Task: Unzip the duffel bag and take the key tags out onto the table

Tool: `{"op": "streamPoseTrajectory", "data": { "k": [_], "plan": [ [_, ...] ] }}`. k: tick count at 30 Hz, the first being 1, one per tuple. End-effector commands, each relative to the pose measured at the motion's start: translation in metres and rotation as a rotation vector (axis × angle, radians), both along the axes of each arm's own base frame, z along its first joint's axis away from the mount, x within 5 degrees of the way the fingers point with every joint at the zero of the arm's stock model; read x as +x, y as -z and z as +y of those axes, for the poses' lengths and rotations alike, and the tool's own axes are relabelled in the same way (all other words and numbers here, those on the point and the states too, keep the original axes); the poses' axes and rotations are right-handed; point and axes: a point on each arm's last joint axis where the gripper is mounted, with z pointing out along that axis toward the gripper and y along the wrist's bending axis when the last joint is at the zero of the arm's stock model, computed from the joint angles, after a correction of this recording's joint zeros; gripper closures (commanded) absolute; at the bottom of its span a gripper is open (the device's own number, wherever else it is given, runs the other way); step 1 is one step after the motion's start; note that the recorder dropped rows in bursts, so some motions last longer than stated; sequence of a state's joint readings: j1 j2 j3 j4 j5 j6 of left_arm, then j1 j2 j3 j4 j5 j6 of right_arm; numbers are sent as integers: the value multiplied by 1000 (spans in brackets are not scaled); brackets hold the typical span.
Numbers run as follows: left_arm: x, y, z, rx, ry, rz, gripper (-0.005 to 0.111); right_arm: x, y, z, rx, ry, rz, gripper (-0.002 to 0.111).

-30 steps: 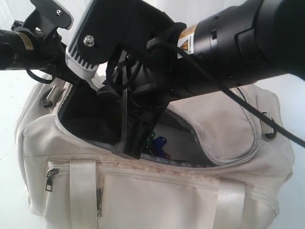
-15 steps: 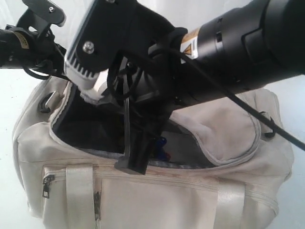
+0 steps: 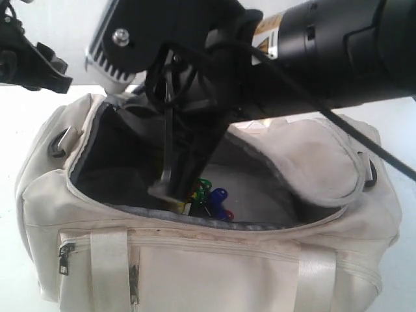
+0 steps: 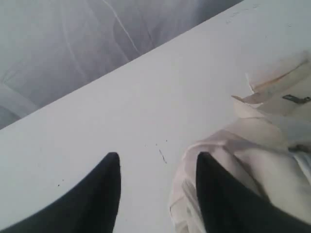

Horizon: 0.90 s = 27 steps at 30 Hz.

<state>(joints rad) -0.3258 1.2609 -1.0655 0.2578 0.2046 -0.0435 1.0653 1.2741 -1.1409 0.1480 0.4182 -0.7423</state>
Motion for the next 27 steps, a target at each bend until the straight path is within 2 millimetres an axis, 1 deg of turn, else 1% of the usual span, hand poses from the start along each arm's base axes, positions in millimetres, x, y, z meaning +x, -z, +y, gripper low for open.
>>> {"op": "streamPoseTrajectory", "data": {
  "k": [1,5,9,13,16,19,22,24,26,27],
  "plan": [
    [-45,-17,15,-60,-30,26,55,20,-11,3,207,122,8,108],
    [-86,-31,26,-149,-24,-47,55,41,-3,8,304,227,112,108],
    [-127,-37,37,-226,-15,-99,55,50,3,18,366,241,93,108],
    [-166,-32,45,-299,1,-71,55,62,8,30,483,270,109,108],
    [-193,-23,50,-354,23,-41,55,77,17,35,580,325,153,108],
    [-216,-16,52,-378,65,-16,55,97,27,33,702,430,259,108],
    [-237,-8,52,-401,136,13,56,116,29,25,871,530,341,108],
    [-247,-3,49,-418,192,46,56,127,26,16,994,565,354,108],
    [-256,4,46,-435,249,78,56,137,18,5,1118,583,343,108],
    [-259,7,45,-442,268,92,56,142,15,1,1138,591,336,108]
  ]
}}
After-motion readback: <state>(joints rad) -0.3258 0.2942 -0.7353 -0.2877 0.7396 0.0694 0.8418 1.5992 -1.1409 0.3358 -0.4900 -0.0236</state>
